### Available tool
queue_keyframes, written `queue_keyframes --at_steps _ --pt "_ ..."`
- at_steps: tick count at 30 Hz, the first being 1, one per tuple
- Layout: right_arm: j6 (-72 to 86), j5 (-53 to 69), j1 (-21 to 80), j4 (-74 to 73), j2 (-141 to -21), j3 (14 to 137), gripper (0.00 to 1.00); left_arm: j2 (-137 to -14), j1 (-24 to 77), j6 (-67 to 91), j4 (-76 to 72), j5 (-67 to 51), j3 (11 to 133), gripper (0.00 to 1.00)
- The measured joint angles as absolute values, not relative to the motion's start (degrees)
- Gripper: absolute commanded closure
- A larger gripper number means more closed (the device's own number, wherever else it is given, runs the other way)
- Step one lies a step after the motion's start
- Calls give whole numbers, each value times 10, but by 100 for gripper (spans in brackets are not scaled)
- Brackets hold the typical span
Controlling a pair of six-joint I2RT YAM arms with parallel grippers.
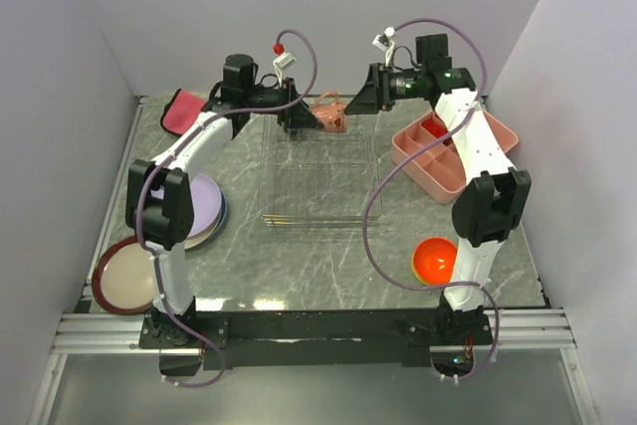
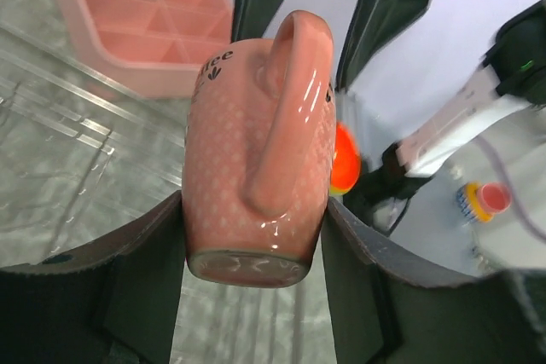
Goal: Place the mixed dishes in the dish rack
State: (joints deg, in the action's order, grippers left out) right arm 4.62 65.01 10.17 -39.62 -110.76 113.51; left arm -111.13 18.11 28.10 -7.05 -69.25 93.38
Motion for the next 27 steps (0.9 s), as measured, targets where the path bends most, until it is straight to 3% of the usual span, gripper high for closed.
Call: queue_keyframes --at_steps 8,13,27 --pt "-202 583 95 -574 -1125 1234 37 -1202 182 -70 355 -654 1146 96" --pt "-335 543 116 -675 -1151 1269 36 -1218 184 -204 512 -609 1181 98" --pt "-472 513 163 -718 -1155 1253 32 -1214 229 -328 653 -578 1187 97"
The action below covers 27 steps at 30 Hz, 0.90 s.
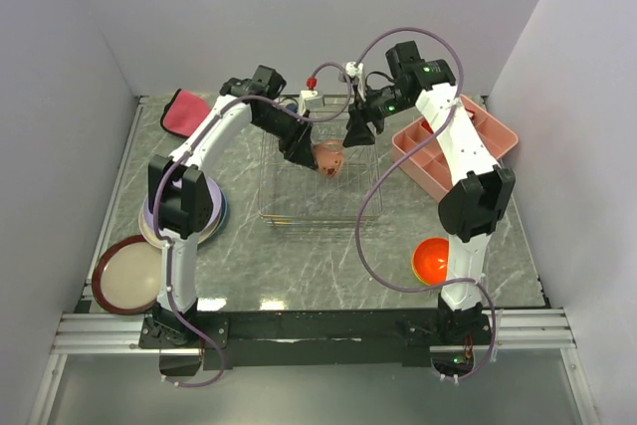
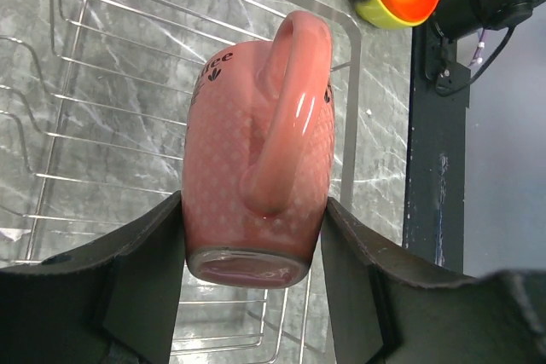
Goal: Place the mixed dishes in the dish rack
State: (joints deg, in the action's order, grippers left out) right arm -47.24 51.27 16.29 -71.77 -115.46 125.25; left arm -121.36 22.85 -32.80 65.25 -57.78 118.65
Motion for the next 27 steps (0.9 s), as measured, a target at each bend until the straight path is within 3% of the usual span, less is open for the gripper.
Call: queue_keyframes --at_steps 21,25,27 --pt "-455 582 188 -743 -1187 1257 41 -1202 244 -293 620 -603 1186 97" --pt "-441 587 188 -734 -1189 1261 56 -1201 248 -299 624 -600 1186 97" --pt "-437 588 188 -734 -1189 1261 71 -1201 249 -303 625 -596 1186 97"
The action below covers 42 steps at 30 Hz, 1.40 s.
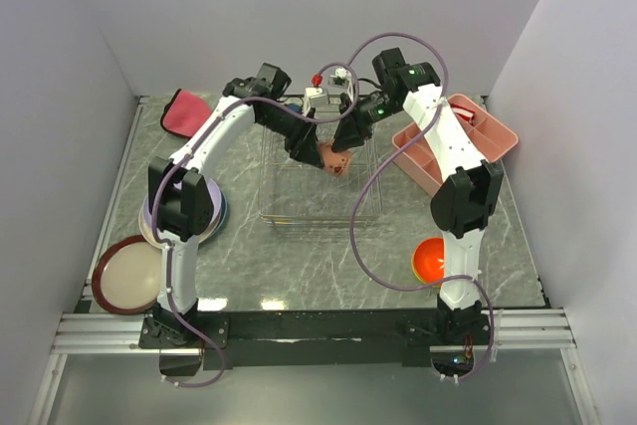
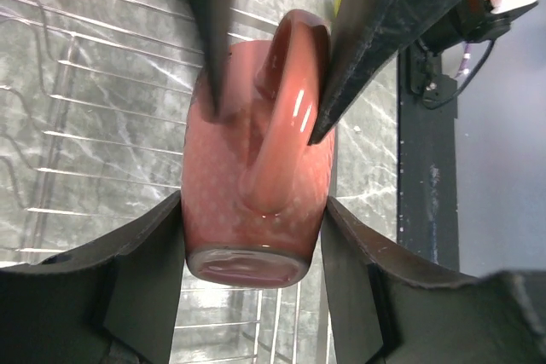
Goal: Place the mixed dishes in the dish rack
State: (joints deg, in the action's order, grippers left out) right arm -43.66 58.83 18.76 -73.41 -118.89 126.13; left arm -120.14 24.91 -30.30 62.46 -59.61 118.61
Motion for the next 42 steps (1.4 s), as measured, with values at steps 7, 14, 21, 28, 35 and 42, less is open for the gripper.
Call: queue_keyframes --at_steps 7,14,21,28,35,42 --pt "-451 582 190 -742 -1190 1263 100 -1201 246 -293 625 -574 1185 91" --pt "-481 573 190 -705 -1190 1245 100 -1162 243 -211 515 -517 1116 39" --pt "-389 586 177 -511 -1171 1134 100 -1074 204 -43 368 -348 985 19" --pt "-232 609 133 -291 -1192 1097 100 -1036 162 40 306 -165 978 17" --pt "-70 626 121 -30 -1260 1101 100 -1036 168 34 314 -107 970 17" --pt "17 596 124 140 -1360 1122 100 -1039 165 21 330 -96 964 17"
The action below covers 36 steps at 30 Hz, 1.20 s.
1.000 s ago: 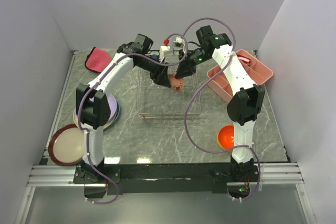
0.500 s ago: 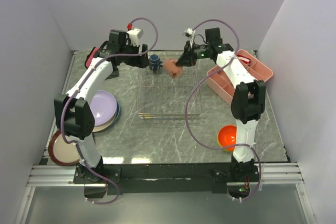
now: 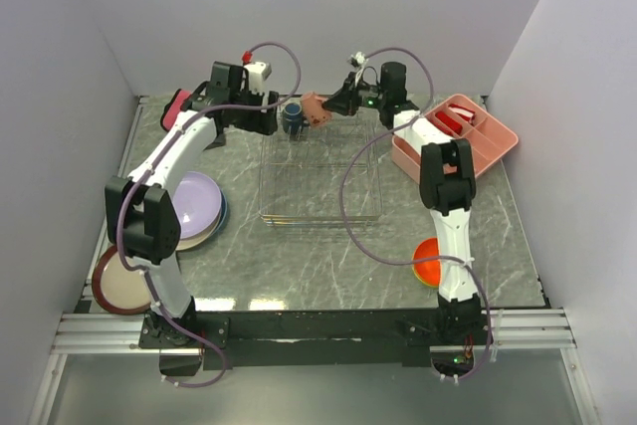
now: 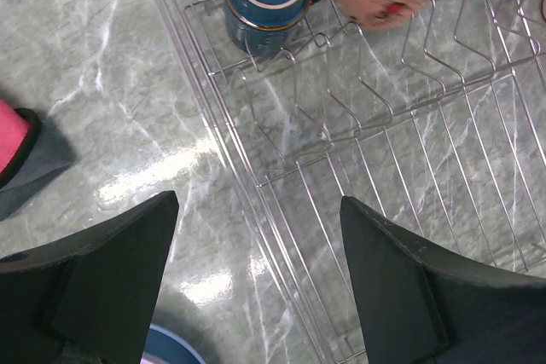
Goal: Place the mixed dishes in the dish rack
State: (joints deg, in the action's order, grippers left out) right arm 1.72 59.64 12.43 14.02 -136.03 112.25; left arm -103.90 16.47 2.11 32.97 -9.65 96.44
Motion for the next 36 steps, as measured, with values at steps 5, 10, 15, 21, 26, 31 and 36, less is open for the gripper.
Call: queue_keyframes --at_steps 5,10,15,21,26,31,36 --pt "6 554 125 177 -1400 1123 100 -1061 176 18 333 -98 976 18" --pt "1 527 125 194 -1410 1131 100 -1087 185 17 337 -107 980 18" --pt "-18 511 133 210 -1410 1131 100 -1096 190 17 338 -113 983 18" --pt "-109 471 153 175 -1410 1129 100 -1122 187 20 330 -123 1036 18" --pt "-150 425 168 117 -1410 1157 96 -1190 178 27 298 -138 1134 20" --pt "-170 385 177 106 -1410 1161 95 -1208 168 39 274 -147 1140 21" --pt "-185 360 182 99 -1408 1160 77 -1208 165 49 258 -153 1122 22"
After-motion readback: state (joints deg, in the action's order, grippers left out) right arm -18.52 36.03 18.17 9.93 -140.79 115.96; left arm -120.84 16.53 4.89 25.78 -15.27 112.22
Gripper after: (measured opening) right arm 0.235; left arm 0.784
